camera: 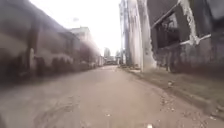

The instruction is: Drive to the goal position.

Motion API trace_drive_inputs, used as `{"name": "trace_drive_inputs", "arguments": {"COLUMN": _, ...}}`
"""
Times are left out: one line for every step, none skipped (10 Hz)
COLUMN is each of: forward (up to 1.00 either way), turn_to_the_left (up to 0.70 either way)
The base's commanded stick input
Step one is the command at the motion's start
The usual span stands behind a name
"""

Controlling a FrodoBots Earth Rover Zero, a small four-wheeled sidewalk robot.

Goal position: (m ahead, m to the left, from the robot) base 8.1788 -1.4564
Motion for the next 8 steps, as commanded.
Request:
{"name": "trace_drive_inputs", "arguments": {"forward": 1.0, "turn_to_the_left": 0.0}}
{"name": "trace_drive_inputs", "arguments": {"forward": 1.0, "turn_to_the_left": 0.0}}
{"name": "trace_drive_inputs", "arguments": {"forward": 1.0, "turn_to_the_left": 0.0}}
{"name": "trace_drive_inputs", "arguments": {"forward": 1.0, "turn_to_the_left": 0.0}}
{"name": "trace_drive_inputs", "arguments": {"forward": 1.0, "turn_to_the_left": 0.0}}
{"name": "trace_drive_inputs", "arguments": {"forward": 1.0, "turn_to_the_left": 0.0}}
{"name": "trace_drive_inputs", "arguments": {"forward": 1.0, "turn_to_the_left": 0.0}}
{"name": "trace_drive_inputs", "arguments": {"forward": 1.0, "turn_to_the_left": 0.0}}
